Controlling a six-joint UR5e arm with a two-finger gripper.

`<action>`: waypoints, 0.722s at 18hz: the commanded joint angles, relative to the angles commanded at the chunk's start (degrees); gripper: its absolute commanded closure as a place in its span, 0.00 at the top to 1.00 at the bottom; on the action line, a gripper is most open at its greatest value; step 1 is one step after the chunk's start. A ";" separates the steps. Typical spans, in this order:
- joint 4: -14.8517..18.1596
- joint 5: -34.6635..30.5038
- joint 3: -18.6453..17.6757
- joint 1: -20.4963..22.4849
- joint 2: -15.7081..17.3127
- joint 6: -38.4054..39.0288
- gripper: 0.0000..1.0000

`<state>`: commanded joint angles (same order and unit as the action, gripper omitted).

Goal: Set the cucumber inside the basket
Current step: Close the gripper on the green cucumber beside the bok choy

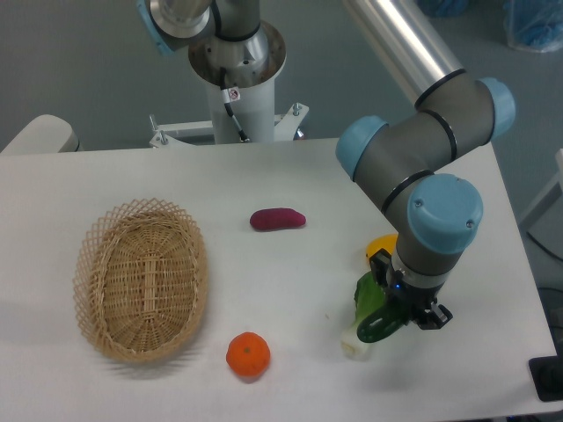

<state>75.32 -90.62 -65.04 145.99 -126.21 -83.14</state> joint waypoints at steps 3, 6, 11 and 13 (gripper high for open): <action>0.00 0.00 -0.09 0.00 0.00 0.00 0.37; 0.00 -0.09 -0.09 -0.09 0.09 0.26 0.37; 0.17 -0.09 0.09 -0.79 0.17 0.62 0.37; 0.53 0.35 -0.09 -0.88 0.35 0.61 0.37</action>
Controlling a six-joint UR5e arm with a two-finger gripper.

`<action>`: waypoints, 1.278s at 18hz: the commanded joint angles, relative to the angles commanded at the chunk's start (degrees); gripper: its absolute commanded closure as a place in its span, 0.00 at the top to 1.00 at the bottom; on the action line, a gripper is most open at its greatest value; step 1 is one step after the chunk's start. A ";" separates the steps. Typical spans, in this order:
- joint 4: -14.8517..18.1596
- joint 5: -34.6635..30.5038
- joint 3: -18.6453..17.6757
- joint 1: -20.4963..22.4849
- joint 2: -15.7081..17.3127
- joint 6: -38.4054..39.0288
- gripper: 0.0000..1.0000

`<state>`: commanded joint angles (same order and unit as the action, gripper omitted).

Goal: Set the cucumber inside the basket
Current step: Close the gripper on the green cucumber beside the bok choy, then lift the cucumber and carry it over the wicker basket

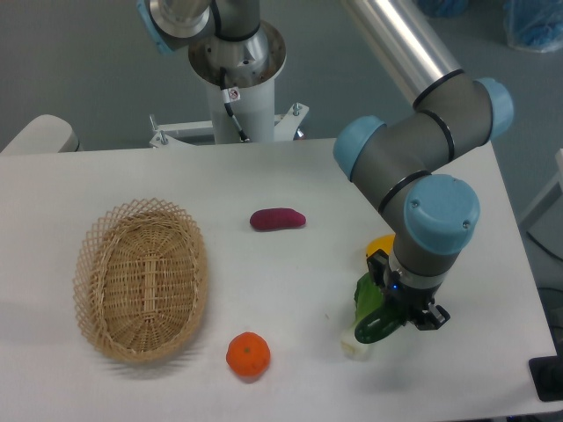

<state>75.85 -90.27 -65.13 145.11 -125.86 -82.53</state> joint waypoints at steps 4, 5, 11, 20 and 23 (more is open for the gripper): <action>1.23 0.18 -0.35 -1.58 0.44 0.00 0.36; 1.58 0.35 -0.61 -2.28 0.62 0.00 0.36; 1.50 1.49 -5.01 -5.79 3.43 0.09 0.36; 1.06 2.20 -13.27 -15.02 7.91 3.95 0.36; 1.14 2.55 -14.23 -18.45 8.09 5.62 0.36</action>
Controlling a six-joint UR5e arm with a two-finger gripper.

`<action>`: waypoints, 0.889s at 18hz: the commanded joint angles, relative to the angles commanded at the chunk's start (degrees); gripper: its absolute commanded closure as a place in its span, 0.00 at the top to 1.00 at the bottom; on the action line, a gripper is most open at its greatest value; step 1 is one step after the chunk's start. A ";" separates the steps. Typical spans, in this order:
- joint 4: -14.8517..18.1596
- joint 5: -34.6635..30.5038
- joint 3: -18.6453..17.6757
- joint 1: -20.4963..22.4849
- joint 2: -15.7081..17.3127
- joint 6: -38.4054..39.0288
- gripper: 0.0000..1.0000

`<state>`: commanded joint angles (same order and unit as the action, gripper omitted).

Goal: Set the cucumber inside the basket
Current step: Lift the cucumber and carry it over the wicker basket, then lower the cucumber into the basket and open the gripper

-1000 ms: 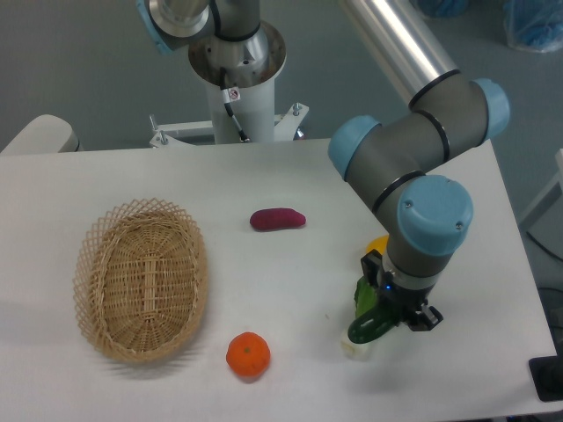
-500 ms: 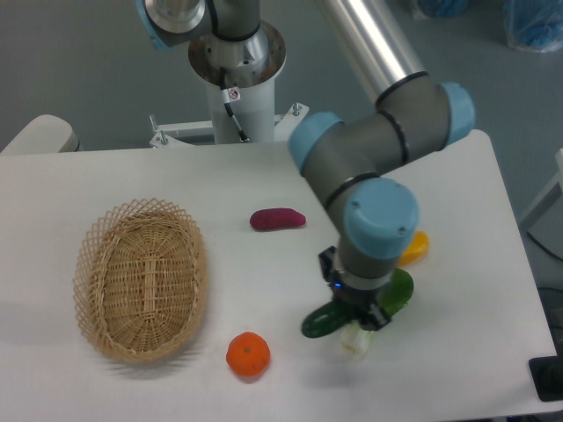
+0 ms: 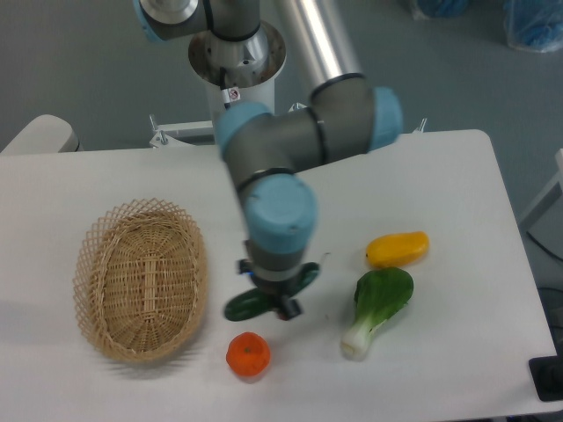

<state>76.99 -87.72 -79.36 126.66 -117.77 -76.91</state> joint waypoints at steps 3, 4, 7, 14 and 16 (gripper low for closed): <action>-0.09 0.18 -4.03 -2.29 2.28 0.62 0.36; -0.17 0.18 -5.79 -2.90 3.24 0.62 0.36; -1.14 0.26 -8.18 -5.18 4.04 1.23 0.36; -7.29 4.92 -10.19 -8.80 2.37 13.89 0.37; -7.91 5.10 -12.04 -8.88 2.81 14.15 0.37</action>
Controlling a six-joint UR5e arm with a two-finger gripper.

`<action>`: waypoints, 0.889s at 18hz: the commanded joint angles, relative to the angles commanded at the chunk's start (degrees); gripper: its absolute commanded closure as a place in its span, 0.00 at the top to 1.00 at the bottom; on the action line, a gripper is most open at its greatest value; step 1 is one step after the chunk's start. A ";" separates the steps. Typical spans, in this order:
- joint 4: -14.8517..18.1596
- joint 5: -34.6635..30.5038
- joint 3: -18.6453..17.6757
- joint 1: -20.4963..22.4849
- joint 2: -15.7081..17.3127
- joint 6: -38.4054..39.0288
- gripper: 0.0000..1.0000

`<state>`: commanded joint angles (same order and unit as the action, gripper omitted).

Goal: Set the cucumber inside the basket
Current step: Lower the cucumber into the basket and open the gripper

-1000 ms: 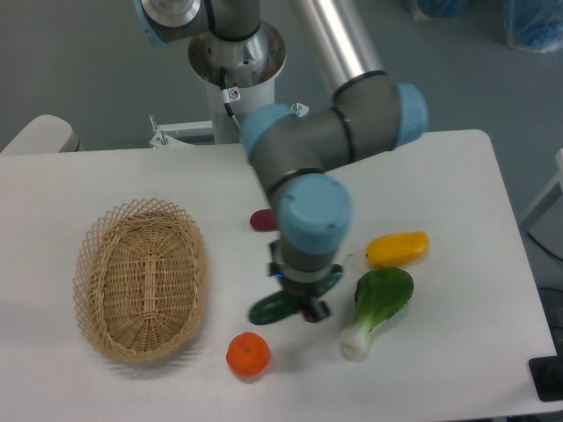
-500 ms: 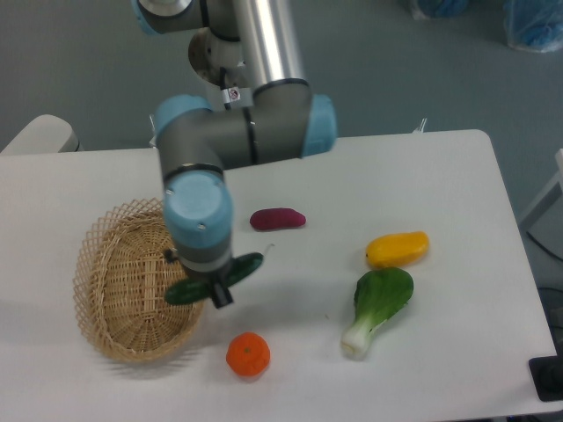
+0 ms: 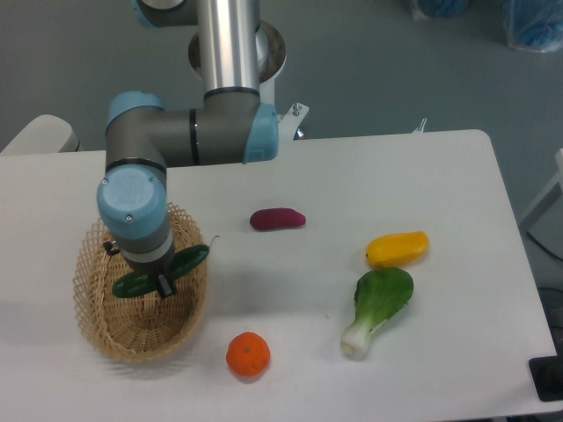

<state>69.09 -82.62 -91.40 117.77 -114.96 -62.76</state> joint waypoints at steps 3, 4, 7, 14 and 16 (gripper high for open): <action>-2.46 0.00 -0.97 -1.05 -0.26 5.87 0.37; -2.81 -0.09 -1.06 -1.14 -0.52 7.98 0.37; -3.96 -0.17 -1.06 -1.32 -1.14 11.24 0.40; -7.82 -0.35 -0.97 -1.93 -2.46 15.47 0.75; -8.26 -0.53 -0.97 -1.93 -2.55 15.47 0.97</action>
<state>60.82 -83.14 -92.37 115.84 -117.51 -47.29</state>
